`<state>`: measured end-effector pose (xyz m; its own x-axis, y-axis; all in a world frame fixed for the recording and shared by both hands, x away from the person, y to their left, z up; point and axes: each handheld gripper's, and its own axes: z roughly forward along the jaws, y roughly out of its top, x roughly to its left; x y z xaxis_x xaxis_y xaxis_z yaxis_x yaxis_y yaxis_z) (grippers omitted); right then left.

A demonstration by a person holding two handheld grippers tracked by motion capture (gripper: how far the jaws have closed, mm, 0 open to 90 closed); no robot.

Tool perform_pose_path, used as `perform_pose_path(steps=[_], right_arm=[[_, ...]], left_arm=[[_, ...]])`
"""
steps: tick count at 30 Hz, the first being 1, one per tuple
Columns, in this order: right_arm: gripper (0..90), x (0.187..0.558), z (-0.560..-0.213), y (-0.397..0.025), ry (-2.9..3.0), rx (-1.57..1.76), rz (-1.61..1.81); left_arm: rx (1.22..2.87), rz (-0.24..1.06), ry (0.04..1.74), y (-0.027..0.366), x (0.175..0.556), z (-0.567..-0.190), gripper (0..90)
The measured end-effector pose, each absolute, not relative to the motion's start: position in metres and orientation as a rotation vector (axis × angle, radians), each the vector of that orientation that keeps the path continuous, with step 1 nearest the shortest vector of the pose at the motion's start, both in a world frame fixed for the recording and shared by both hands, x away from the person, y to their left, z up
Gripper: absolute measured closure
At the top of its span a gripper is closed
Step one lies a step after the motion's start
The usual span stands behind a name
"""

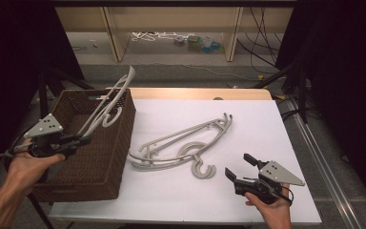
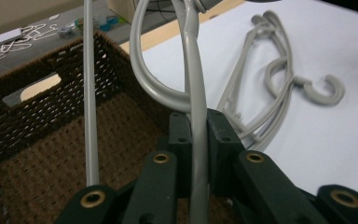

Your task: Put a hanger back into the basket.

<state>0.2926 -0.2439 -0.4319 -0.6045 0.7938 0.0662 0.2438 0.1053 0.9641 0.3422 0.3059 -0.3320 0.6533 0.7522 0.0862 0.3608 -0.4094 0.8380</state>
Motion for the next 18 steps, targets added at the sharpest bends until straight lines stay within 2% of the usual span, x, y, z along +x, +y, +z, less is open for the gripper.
perform_pose_path(steps=[18], right_arm=[[18.6, 0.295, -0.434, -0.243, 1.919, 1.02, 1.517]], left_arm=[[2.147, 0.618, 0.855, 0.335, 0.348, -0.353, 81.6]])
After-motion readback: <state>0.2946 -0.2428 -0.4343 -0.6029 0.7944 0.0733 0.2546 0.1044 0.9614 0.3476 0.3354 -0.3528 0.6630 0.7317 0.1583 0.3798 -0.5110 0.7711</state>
